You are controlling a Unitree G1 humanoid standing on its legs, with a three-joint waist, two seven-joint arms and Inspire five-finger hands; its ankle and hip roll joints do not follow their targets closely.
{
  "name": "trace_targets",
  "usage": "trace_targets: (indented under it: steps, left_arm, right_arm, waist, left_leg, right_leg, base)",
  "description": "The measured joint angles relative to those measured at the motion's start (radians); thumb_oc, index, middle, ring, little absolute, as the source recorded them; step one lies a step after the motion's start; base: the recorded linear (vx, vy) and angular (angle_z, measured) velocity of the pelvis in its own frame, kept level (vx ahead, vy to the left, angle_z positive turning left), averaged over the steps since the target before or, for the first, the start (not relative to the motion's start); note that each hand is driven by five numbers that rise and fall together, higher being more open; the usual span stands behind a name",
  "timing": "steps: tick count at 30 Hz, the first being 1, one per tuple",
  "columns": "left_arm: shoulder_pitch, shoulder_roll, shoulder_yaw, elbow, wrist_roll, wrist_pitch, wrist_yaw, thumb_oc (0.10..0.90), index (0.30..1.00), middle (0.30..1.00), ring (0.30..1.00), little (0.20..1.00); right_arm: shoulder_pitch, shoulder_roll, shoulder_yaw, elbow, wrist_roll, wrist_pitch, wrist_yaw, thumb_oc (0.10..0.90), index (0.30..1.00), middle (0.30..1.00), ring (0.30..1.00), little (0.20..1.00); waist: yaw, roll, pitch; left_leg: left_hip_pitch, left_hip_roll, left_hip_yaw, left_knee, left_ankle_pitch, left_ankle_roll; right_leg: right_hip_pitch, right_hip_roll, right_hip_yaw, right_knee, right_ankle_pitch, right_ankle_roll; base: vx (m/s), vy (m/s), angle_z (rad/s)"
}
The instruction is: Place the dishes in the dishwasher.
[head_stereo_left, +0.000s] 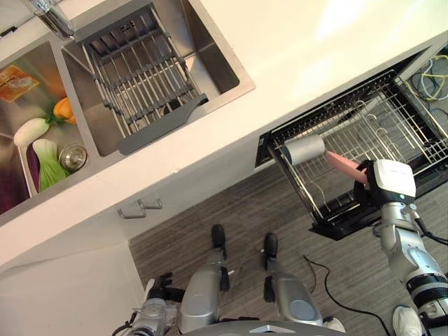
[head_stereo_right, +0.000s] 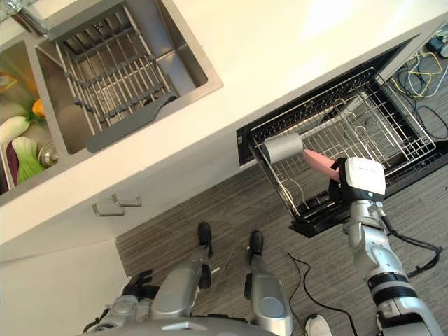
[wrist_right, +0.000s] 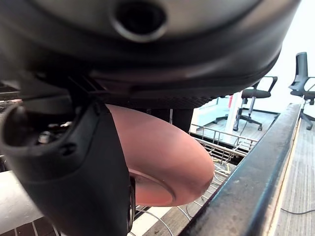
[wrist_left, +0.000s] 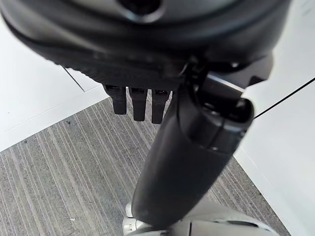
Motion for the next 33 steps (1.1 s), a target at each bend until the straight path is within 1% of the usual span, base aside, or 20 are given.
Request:
trace_targets:
  steps: [3, 5, 7, 11, 13, 15, 16, 17, 18, 19, 20, 21, 22, 23, 25, 26, 29, 30, 31, 33]
  left_arm:
    - [0.0, 0.0, 0.0, 0.0, 0.0, 0.0, -0.005, 0.8, 0.9, 0.9, 0.9, 0.9]
    - [0.0, 0.0, 0.001, 0.001, 0.0, 0.002, -0.014, 0.8, 0.9, 0.9, 0.9, 0.9]
    - [0.0, 0.0, 0.0, 0.001, 0.001, 0.004, -0.019, 0.8, 0.9, 0.9, 0.9, 0.9]
    - [-0.001, 0.0, -0.001, 0.0, 0.004, 0.007, -0.022, 0.8, 0.9, 0.9, 0.9, 0.9]
    - [-0.001, 0.0, -0.001, 0.0, 0.022, 0.021, -0.03, 0.8, 0.9, 0.9, 0.9, 0.9]
    - [-0.002, 0.001, -0.001, -0.001, 0.022, 0.021, -0.03, 0.8, 0.9, 0.9, 0.9, 0.9]
    - [-0.004, 0.001, 0.0, 0.001, 0.022, 0.03, -0.031, 0.8, 0.9, 0.9, 0.9, 0.9]
    - [-0.004, 0.001, 0.0, 0.001, 0.022, 0.03, -0.031, 0.8, 0.9, 0.9, 0.9, 0.9]
    - [-0.001, 0.003, 0.003, 0.016, 0.022, 0.044, -0.03, 0.8, 0.9, 0.9, 0.9, 0.9]
    - [-0.001, 0.003, 0.003, 0.016, 0.022, 0.044, -0.03, 0.8, 0.9, 0.9, 0.9, 0.9]
    - [-0.001, 0.005, 0.004, 0.021, 0.036, 0.047, -0.032, 0.8, 0.9, 0.9, 0.9, 0.9]
    - [-0.003, 0.012, 0.013, 0.036, 0.049, 0.057, -0.035, 0.8, 0.9, 0.9, 0.9, 0.9]
    - [0.002, 0.013, 0.029, 0.04, 0.058, 0.058, -0.036, 0.8, 0.9, 0.9, 0.9, 0.9]
    - [0.01, 0.018, 0.036, 0.042, 0.059, 0.062, -0.036, 0.8, 0.9, 0.9, 0.9, 0.9]
    - [0.02, 0.028, 0.036, 0.044, 0.06, 0.067, -0.037, 0.8, 0.9, 0.9, 0.9, 0.9]
    - [0.029, 0.039, 0.031, 0.045, 0.06, 0.069, -0.038, 0.8, 0.9, 0.9, 0.9, 0.9]
    - [0.043, 0.047, 0.029, 0.049, 0.061, 0.079, -0.038, 0.8, 0.9, 0.9, 0.9, 0.9]
    - [0.044, 0.048, 0.029, 0.052, 0.061, 0.081, -0.039, 0.8, 0.9, 0.9, 0.9, 0.9]
    - [0.048, 0.048, 0.028, 0.057, 0.06, 0.082, -0.04, 0.8, 0.9, 0.9, 0.9, 0.9]
    - [0.05, 0.044, 0.028, 0.057, 0.059, 0.083, -0.044, 0.8, 0.9, 0.9, 0.9, 0.9]
  right_arm:
    - [0.0, 0.0, -0.001, -0.029, 0.04, -0.012, 0.02, 0.8, 0.9, 0.9, 0.9, 0.9]
    - [0.004, 0.0, -0.004, -0.044, 0.08, -0.03, 0.039, 0.8, 0.9, 0.9, 0.9, 0.9]
    - [0.005, 0.0, -0.012, -0.072, 0.08, -0.039, 0.043, 0.8, 0.9, 0.9, 0.9, 0.9]
    - [0.008, 0.0, -0.041, -0.123, 0.083, -0.044, 0.05, 0.8, 0.9, 0.9, 0.9, 0.9]
    - [0.012, -0.003, -0.081, -0.193, 0.119, -0.054, 0.065, 0.8, 0.9, 0.9, 0.9, 0.9]
    - [0.012, -0.005, -0.09, -0.212, 0.119, -0.065, 0.065, 0.8, 0.9, 0.9, 0.9, 0.9]
    - [0.016, 0.02, -0.109, -0.217, 0.168, -0.074, 0.068, 0.8, 0.9, 0.9, 0.9, 0.9]
    - [0.016, 0.02, -0.109, -0.217, 0.168, -0.074, 0.068, 0.8, 0.9, 0.9, 0.9, 0.9]
    - [0.022, 0.107, -0.152, -0.227, 0.245, -0.073, 0.067, 0.8, 0.9, 0.9, 0.9, 0.9]
    - [0.022, 0.107, -0.152, -0.227, 0.245, -0.073, 0.067, 0.8, 0.9, 0.9, 0.9, 0.9]
    - [0.042, 0.119, -0.171, -0.243, 0.296, -0.072, 0.068, 0.8, 0.9, 0.9, 0.9, 0.9]
    - [0.056, 0.113, -0.194, -0.261, 0.318, -0.073, 0.069, 0.8, 0.9, 0.9, 0.9, 0.9]
    - [0.072, 0.118, -0.227, -0.277, 0.32, -0.073, 0.068, 0.8, 0.9, 0.9, 0.9, 0.9]
    - [0.091, 0.118, -0.305, -0.282, 0.368, -0.082, 0.056, 0.8, 0.9, 0.9, 0.9, 0.9]
    - [0.102, 0.114, -0.36, -0.28, 0.402, -0.075, 0.023, 0.8, 0.9, 0.9, 0.9, 0.9]
    - [0.11, 0.113, -0.403, -0.28, 0.415, -0.068, -0.008, 0.8, 0.9, 0.9, 0.9, 0.9]
    - [0.131, 0.109, -0.453, -0.208, 0.45, -0.066, -0.062, 0.8, 0.9, 0.9, 0.9, 0.9]
    - [0.135, 0.109, -0.458, -0.168, 0.472, -0.065, -0.074, 0.8, 0.9, 0.9, 0.9, 0.9]
    - [0.146, 0.12, -0.472, -0.086, 0.516, -0.062, -0.089, 0.8, 0.9, 0.9, 0.9, 0.9]
    - [0.181, 0.125, -0.467, -0.03, 0.559, -0.047, -0.087, 0.8, 0.9, 0.9, 0.9, 0.9]
  waist:
    - [-0.001, 0.005, -0.002]
    - [0.0, 0.005, -0.003]
    - [-0.001, 0.005, -0.003]
    - [-0.002, 0.006, -0.004]
    - [-0.004, 0.007, -0.008]
    - [-0.004, 0.006, -0.01]
    - [-0.006, 0.003, -0.019]
    - [-0.006, 0.003, -0.019]
    - [-0.007, -0.007, -0.037]
    - [-0.007, -0.007, -0.037]
    - [-0.009, -0.015, -0.062]
    - [-0.01, -0.023, -0.074]
    - [-0.01, -0.03, -0.092]
    - [-0.013, -0.046, -0.111]
    - [-0.02, -0.061, -0.132]
    - [-0.036, -0.074, -0.146]
    - [-0.048, -0.085, -0.176]
    - [-0.05, -0.086, -0.184]
    - [-0.05, -0.083, -0.195]
    - [-0.054, -0.071, -0.198]
  left_leg:
    - [0.004, 0.0, -0.003, 0.0, 0.001, -0.001]
    - [0.024, -0.002, -0.006, -0.003, 0.001, -0.001]
    - [0.032, -0.001, -0.008, -0.003, 0.0, -0.002]
    - [0.035, -0.001, -0.013, -0.003, -0.001, -0.003]
    - [0.05, -0.001, -0.017, -0.003, -0.001, -0.003]
    - [0.05, 0.0, -0.019, -0.004, -0.001, -0.003]
    - [0.057, 0.0, -0.02, -0.005, -0.011, -0.013]
    - [0.057, 0.0, -0.02, -0.005, -0.011, -0.013]
    - [0.075, 0.0, -0.02, -0.005, -0.014, -0.014]
    - [0.075, 0.0, -0.02, -0.005, -0.014, -0.014]
    - [0.08, 0.0, -0.02, -0.005, -0.02, -0.022]
    - [0.09, -0.001, -0.02, -0.005, -0.02, -0.021]
    - [0.09, -0.001, -0.021, -0.005, -0.021, -0.02]
    - [0.103, -0.002, -0.021, -0.005, -0.019, -0.017]
    - [0.105, -0.001, -0.021, -0.005, -0.02, -0.017]
    - [0.107, -0.001, -0.02, -0.005, -0.02, -0.017]
    - [0.108, -0.001, -0.019, -0.005, -0.021, -0.019]
    - [0.109, -0.001, -0.019, -0.005, -0.022, -0.019]
    - [0.109, 0.003, -0.019, -0.006, -0.032, -0.024]
    - [0.108, 0.004, -0.019, -0.006, -0.034, -0.024]
  right_leg:
    - [0.004, 0.0, -0.001, -0.001, 0.0, -0.001]
    - [0.027, -0.001, -0.004, -0.004, -0.004, -0.004]
    - [0.035, -0.001, -0.006, -0.004, -0.006, -0.004]
    - [0.04, 0.001, -0.009, -0.004, -0.006, -0.004]
    - [0.054, 0.001, -0.011, -0.002, -0.007, -0.004]
    - [0.054, 0.001, -0.011, -0.001, -0.007, -0.004]
    - [0.061, 0.001, -0.012, -0.002, -0.007, -0.005]
    - [0.061, 0.001, -0.012, -0.002, -0.007, -0.005]
    - [0.079, 0.003, -0.011, -0.003, -0.01, -0.007]
    - [0.079, 0.003, -0.011, -0.003, -0.01, -0.007]
    - [0.085, 0.001, -0.01, -0.004, -0.015, -0.008]
    - [0.093, 0.001, -0.008, -0.004, -0.016, -0.008]
    - [0.093, 0.001, -0.007, -0.004, -0.018, -0.007]
    - [0.104, 0.001, -0.005, -0.004, -0.022, -0.008]
    - [0.106, 0.001, -0.004, -0.004, -0.025, -0.007]
    - [0.104, 0.002, -0.001, -0.004, -0.025, -0.007]
    - [0.104, 0.004, 0.002, -0.004, -0.025, -0.007]
    - [0.104, 0.005, 0.004, -0.004, -0.025, -0.007]
    - [0.103, 0.007, 0.005, -0.004, -0.025, -0.007]
    - [0.096, 0.01, 0.014, -0.002, -0.025, -0.007]
  base:
    - [0.04, -0.02, 0.02]
    - [0.03, -0.01, 0.04]
    - [0.03, -0.005, 0.04]
    - [0.02, -0.007, 0.02]
    - [0.0, 0.0, 0.0]
    - [0.05, -0.006, 0.0]
    - [0.04, -0.006, 0.01]
    - [0.04, -0.006, -0.01]
    - [0.06, -0.005, -0.02]
    - [0.08, -0.008, -0.02]
    - [0.06, -0.003, -0.03]
    - [0.07, -0.005, -0.03]
    - [0.08, -0.007, -0.06]
    - [0.04, -0.006, -0.04]
    - [0.03, -0.004, -0.04]
    - [0.02, -0.004, -0.05]
    - [0.0, 0.0, -0.04]
    - [0.0, 0.0, 0.0]
    - [-0.02, -0.005, -0.04]
    - [-0.02, -0.001, -0.04]
